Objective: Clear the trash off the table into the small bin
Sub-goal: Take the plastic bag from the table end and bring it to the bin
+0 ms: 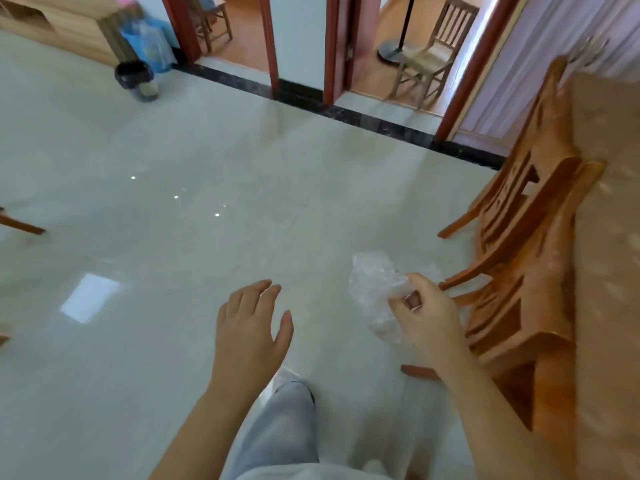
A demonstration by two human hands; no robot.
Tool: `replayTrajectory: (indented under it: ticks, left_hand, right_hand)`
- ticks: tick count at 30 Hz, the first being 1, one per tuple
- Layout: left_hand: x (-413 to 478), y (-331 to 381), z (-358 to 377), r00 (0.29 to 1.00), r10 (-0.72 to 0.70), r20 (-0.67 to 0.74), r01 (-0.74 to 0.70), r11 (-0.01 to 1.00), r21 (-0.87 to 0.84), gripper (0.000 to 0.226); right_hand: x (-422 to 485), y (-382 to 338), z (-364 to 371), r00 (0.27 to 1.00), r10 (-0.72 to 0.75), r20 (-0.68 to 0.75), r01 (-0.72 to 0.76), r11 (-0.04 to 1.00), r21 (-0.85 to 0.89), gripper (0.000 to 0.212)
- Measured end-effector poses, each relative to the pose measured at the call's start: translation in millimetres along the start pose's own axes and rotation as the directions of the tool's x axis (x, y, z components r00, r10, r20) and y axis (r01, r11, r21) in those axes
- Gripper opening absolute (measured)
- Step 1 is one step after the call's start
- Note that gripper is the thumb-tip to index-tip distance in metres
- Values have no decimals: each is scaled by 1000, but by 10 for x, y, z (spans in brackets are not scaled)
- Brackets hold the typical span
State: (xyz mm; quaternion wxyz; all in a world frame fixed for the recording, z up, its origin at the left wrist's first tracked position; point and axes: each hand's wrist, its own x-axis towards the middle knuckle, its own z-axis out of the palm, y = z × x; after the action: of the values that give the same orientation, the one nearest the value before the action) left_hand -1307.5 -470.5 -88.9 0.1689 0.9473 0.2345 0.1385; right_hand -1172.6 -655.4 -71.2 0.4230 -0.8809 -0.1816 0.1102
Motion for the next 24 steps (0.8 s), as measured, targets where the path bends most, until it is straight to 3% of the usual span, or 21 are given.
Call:
replayTrajectory:
  ticks: [4,9,14,21,24]
  left_hand:
    - [831,-397,-76,999,17,-32,-18,1000,-18,43]
    - [1695,-450,112,998,55,-1,-55,996,-67,44]
    - [2562,-123,551,977,196,81,-186,976,-114,42]
    - [4425,764,1094,922,370,115,-356,926,-127,42]
    - [5196,1239,1210,894,443,71,-431,892,-139,41]
  right_hand:
    - [703,-440,231,1000,-19,-15,20,998,59,31]
    - [1421,-529,296,998,2,-58,3,997,80,33]
    - [2248,-230,40,986,86,-145,-75,994,75,18]
    - [3739,182,-771,911,233,-339,-191,969,155,11]
    - [4350,278,-1152,899,193,-392,-159,980,119,47]
